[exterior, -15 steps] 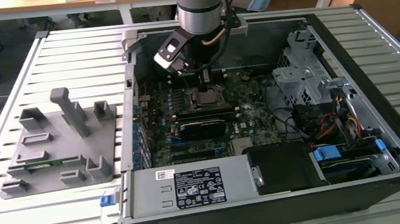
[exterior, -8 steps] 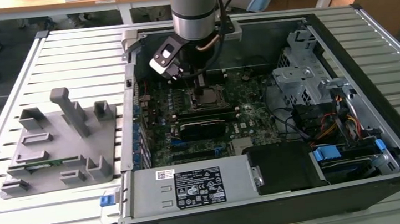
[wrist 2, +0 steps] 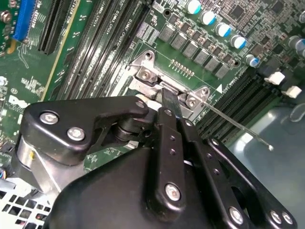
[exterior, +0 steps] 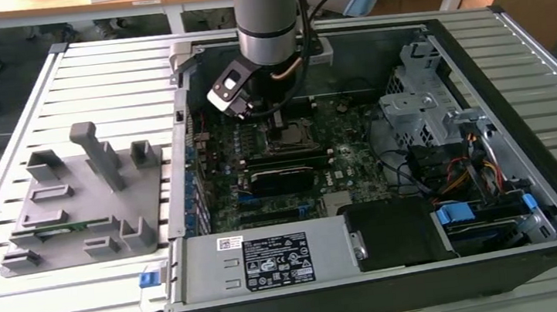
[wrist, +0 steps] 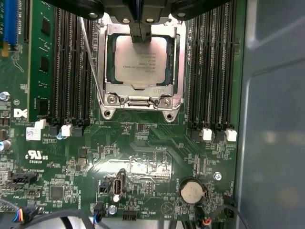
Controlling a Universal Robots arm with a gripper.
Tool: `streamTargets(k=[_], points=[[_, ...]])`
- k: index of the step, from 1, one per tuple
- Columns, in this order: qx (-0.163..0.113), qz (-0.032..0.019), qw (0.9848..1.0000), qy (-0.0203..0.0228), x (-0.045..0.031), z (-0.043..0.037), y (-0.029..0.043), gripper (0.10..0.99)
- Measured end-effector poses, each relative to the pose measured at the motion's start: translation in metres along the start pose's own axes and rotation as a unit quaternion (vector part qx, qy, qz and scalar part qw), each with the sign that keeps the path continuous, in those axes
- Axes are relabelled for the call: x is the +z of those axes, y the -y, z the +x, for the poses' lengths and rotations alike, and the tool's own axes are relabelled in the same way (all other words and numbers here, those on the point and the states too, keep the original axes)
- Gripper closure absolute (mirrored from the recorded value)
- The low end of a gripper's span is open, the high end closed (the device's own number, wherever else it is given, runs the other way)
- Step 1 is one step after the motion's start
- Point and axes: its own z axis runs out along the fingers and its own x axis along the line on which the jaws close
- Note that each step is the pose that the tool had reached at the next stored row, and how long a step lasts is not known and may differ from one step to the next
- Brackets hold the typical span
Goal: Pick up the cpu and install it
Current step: 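Close the cpu cover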
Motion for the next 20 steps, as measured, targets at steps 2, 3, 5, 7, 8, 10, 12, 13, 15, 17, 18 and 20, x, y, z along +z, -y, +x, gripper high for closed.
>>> streamTargets(k=[2, 3, 5, 7, 8, 10, 12, 13, 15, 17, 18, 20], points=[[0.0, 0.0001, 1.0, 0.0001, 0.0002, 0.0, 0.0001, 0.98], [0.0, 0.0, 1.0, 0.0, 0.0003, 0.0, 0.0001, 0.98], [0.0, -0.0001, 1.0, -0.0003, 0.0003, 0.0, -0.0002, 0.98], [0.0, -0.0003, 1.0, -0.001, 0.0001, 0.0001, -0.0007, 0.98], [0.0, -0.0004, 1.0, -0.0011, -0.0001, 0.0001, -0.001, 0.98], [0.0, -0.0002, 1.0, -0.0009, -0.0013, 0.0, -0.0015, 0.98], [0.0, -0.0002, 1.0, -0.001, -0.0041, 0.0001, -0.002, 0.98], [0.0, -0.0002, 1.0, -0.001, -0.0061, 0.0001, -0.002, 0.98], [0.0, -0.0002, 1.0, -0.001, -0.0109, 0.0002, -0.0022, 0.98], [0.0, -0.0002, 1.0, -0.001, -0.0166, 0.0003, -0.0024, 0.98], [0.0, -0.0002, 1.0, -0.0013, -0.0178, 0.0, -0.0025, 0.98], [0.0, -0.0002, 1.0, -0.0016, -0.0178, -0.0005, -0.003, 0.98]])
